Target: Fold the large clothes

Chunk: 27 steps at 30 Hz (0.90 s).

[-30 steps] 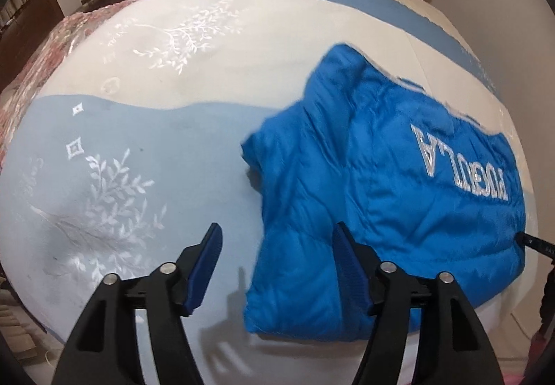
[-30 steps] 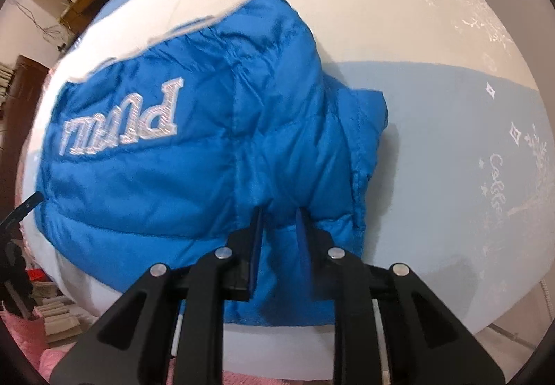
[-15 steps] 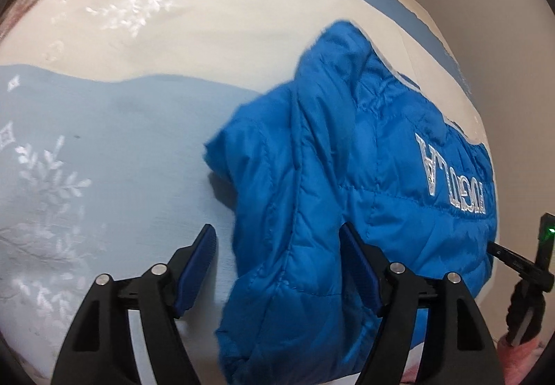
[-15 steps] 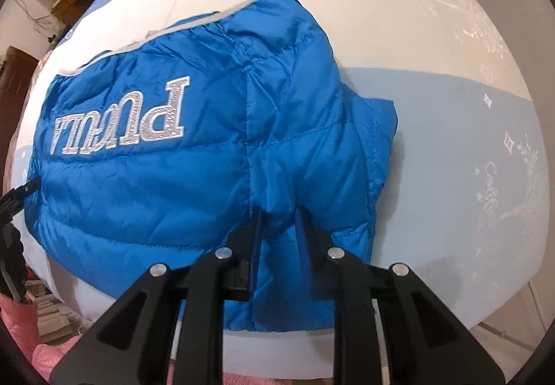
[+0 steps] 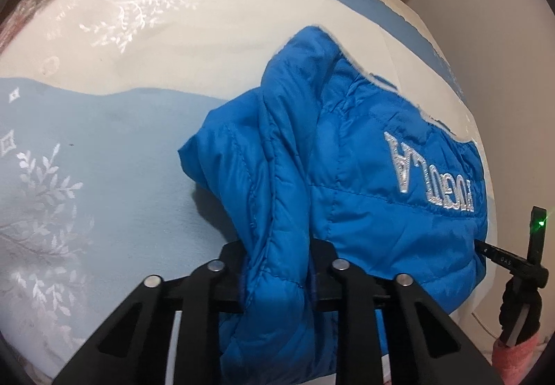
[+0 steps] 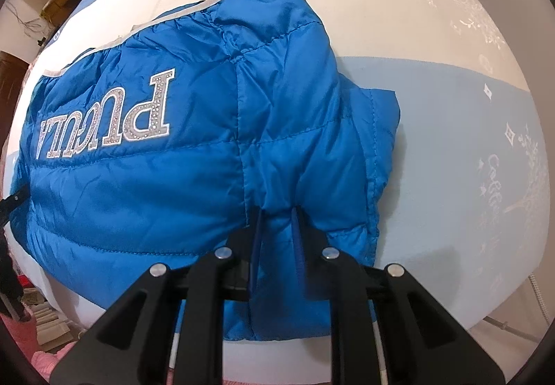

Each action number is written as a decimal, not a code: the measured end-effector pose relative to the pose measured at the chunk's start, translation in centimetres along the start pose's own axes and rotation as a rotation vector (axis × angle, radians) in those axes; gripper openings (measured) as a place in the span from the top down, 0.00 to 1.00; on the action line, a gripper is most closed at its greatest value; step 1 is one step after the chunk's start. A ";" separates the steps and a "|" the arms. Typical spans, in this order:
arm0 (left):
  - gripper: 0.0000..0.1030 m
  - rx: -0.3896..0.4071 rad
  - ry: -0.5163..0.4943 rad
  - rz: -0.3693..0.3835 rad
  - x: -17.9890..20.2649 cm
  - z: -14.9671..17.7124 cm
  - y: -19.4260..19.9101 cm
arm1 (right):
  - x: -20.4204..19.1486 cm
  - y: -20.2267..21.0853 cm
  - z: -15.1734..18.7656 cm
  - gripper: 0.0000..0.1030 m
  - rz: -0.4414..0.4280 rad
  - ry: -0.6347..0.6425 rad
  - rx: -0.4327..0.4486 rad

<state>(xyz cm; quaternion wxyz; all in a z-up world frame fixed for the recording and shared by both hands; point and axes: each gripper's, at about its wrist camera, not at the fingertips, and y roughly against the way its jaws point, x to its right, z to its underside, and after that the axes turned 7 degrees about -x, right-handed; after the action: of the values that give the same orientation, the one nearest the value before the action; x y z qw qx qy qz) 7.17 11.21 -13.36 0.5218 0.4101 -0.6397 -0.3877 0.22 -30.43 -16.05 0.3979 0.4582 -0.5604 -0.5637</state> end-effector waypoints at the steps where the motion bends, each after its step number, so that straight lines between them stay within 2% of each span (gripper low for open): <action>1: 0.79 0.006 0.000 -0.008 0.3 -0.1 0.4 | 0.0 0.0 0.0 0.85 -0.003 -0.004 -0.001; 9: 0.80 0.037 -0.026 -0.097 2.9 0.1 3.3 | 0.2 1.2 -0.1 0.85 0.000 -0.002 -0.011; 11: 0.80 0.046 -0.033 -0.112 3.7 0.2 3.9 | 0.0 2.2 0.0 0.80 -0.002 0.004 0.002; 14: 0.80 0.064 -0.056 -0.131 5.2 0.3 5.2 | -0.3 4.2 0.3 0.80 0.001 0.015 0.033; 22: 0.80 0.114 -0.149 -0.120 10.8 1.0 8.8 | -0.3 8.6 1.3 0.80 0.010 0.052 0.092; 27: 0.80 0.132 -0.223 -0.099 15.3 1.5 9.6 | 0.3 11.2 2.0 0.80 0.009 0.073 0.136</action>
<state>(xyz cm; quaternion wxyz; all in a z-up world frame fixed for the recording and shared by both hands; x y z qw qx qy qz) 2.71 0.57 0.62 0.3996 0.4289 -0.6969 -0.4131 -2.53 -30.83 -5.01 0.3885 0.5019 -0.5844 -0.5057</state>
